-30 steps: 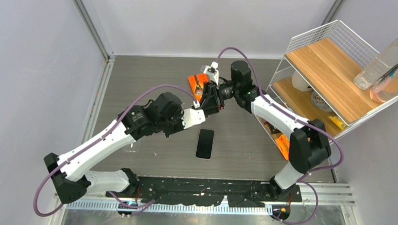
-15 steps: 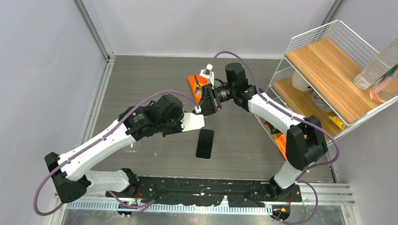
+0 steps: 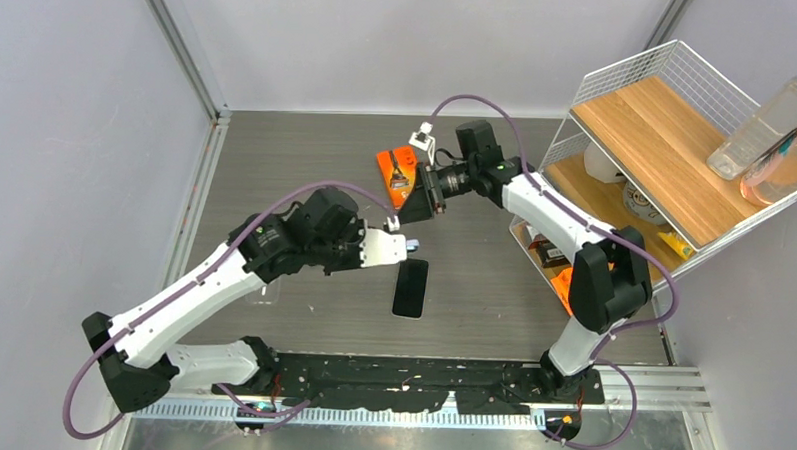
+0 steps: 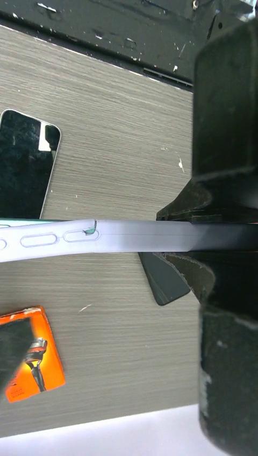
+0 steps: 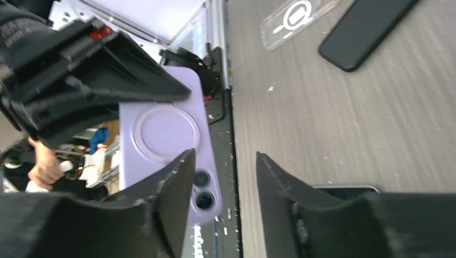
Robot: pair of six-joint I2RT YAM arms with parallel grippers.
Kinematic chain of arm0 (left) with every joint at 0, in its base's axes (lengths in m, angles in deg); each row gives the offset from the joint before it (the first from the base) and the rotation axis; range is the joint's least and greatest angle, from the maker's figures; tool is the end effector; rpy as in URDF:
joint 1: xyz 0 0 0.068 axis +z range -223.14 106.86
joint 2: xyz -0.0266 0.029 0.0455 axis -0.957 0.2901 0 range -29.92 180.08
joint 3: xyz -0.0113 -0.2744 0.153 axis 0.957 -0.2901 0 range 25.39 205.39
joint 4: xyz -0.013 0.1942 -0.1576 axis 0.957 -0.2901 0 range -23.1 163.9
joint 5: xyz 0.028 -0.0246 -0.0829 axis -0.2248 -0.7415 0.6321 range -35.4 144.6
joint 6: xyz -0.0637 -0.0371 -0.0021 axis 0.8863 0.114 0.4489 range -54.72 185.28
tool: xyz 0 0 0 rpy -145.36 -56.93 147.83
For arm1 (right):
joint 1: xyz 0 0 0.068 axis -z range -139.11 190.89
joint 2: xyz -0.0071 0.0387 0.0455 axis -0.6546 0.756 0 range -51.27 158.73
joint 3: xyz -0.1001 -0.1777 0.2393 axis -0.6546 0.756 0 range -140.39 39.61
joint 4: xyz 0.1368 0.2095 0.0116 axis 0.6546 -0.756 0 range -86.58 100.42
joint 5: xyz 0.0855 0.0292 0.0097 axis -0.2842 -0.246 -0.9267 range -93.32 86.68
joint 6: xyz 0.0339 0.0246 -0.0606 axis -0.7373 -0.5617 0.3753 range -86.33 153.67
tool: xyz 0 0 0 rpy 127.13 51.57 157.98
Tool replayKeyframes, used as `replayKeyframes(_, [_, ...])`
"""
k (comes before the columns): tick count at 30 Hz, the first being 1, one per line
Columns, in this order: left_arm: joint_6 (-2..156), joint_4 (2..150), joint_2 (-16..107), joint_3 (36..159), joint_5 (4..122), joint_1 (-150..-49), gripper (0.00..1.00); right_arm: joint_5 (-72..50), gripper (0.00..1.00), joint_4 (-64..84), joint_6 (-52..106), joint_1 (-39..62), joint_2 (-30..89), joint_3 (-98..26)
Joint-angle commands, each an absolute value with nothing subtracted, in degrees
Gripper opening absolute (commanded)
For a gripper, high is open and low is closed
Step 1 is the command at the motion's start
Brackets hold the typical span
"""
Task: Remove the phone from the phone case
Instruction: Remove the phone case from the phone.
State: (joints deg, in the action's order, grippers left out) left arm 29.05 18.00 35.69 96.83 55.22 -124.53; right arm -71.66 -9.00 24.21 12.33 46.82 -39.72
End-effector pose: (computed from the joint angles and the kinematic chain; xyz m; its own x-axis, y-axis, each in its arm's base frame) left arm 0.1281 -0.1617 0.3723 0.0786 0.8489 -0.5227 0.9166 0.1446 0.3727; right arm 0.3058 0.2316 0.3393 -0.6699 -0.2955 -0.6811 -0.7179 0.0237 0.6957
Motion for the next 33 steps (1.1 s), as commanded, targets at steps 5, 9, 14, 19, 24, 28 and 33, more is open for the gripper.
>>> replayKeyframes(5, [31.9,21.8,30.5,98.6,75.7,-111.1,0.00,-67.2,0.64,-14.5,33.9,19.8,31.5,-42.6])
replayKeyframes(9, [35.1,22.3,29.4,98.9,92.6,-102.1,0.00,-64.9,0.70,-18.8,42.0,21.0,24.8,-41.6])
replayKeyframes(14, [40.1,24.7,29.5,98.7,109.3,-95.2,0.00,-64.8,0.76,-22.5,47.8,19.7,20.8,-40.2])
replayKeyframes(19, [44.7,26.7,30.8,98.3,118.7,-95.0,0.00,-64.6,0.79,-25.6,52.1,16.7,20.9,-41.6])
replayKeyframes(24, [48.7,31.0,30.9,96.5,122.0,-95.0,0.00,-65.1,0.80,-26.3,52.3,14.3,23.0,-42.9])
replayKeyframes(28, [50.7,34.1,30.4,95.1,122.0,-95.0,0.00,-66.9,0.79,-26.3,52.4,13.0,24.0,-43.4])
replayKeyframes(33, [50.8,34.8,30.3,94.4,120.8,-95.0,0.00,-67.8,0.78,-26.6,53.0,11.5,24.4,-43.5])
